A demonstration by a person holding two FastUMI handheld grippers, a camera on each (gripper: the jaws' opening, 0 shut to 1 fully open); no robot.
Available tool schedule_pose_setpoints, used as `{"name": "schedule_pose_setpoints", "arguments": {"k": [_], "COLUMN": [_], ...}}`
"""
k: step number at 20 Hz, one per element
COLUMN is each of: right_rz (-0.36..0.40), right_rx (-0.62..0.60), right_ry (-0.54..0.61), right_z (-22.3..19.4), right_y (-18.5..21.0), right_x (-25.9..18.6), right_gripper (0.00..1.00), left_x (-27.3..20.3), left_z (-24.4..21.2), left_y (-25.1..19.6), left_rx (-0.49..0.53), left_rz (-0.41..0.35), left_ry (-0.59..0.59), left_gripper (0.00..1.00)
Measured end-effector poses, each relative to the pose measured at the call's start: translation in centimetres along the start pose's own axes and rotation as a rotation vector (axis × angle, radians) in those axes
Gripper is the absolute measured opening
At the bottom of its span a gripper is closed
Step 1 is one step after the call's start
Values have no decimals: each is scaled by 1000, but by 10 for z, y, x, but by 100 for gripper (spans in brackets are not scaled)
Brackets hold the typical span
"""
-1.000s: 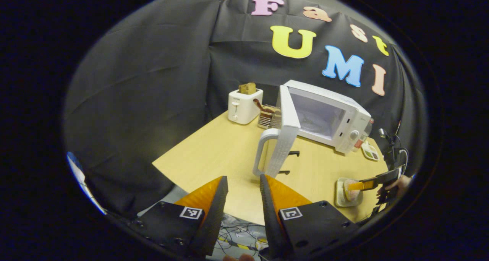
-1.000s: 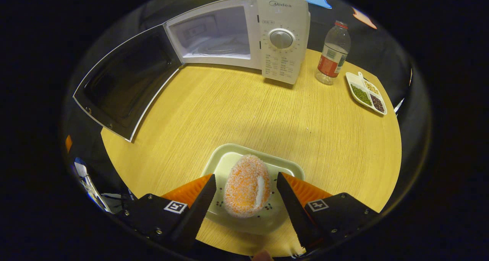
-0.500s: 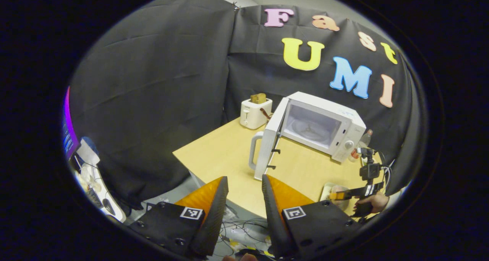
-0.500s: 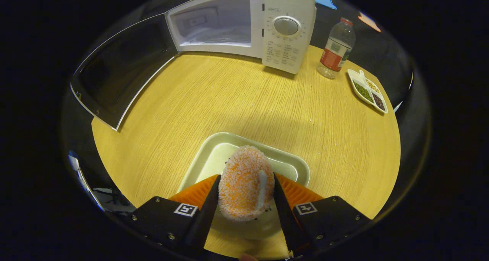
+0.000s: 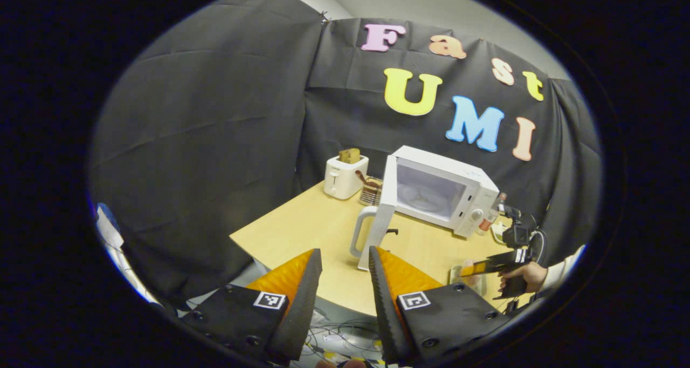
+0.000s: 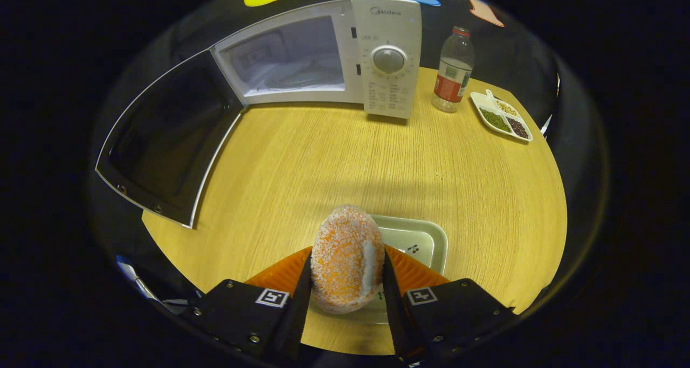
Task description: Open the microwave oven with the left hand, put the food in, and close the microwave oven.
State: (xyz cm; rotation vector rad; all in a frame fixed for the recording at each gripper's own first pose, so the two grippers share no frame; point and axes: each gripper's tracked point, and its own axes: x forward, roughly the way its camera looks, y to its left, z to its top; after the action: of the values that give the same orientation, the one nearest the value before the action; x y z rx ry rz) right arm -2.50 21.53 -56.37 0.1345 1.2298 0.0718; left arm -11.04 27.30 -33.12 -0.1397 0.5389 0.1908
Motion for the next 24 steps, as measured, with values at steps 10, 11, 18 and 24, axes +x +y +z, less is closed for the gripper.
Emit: {"name": "schedule_pose_setpoints", "arguments": {"k": [10, 11, 18, 24], "right_rz": [75, 87, 169, 241], "right_rx": [176, 201, 357, 499], "right_ry": [-118, -139, -301, -432], "right_z": [76, 91, 181, 245], "right_y": [75, 83, 116, 139], "right_x": [-7, -2, 51, 108], "right_gripper": [64, 64, 64, 64], "left_x": [39, 42, 44, 52], "left_z": [30, 31, 47, 44], "left_y": [9, 9, -10, -11], "left_rx": [-56, -53, 4, 16], "left_rz": [-139, -131, -86, 21], "left_ry": [15, 24, 92, 182], "left_gripper": [66, 58, 61, 60]}}
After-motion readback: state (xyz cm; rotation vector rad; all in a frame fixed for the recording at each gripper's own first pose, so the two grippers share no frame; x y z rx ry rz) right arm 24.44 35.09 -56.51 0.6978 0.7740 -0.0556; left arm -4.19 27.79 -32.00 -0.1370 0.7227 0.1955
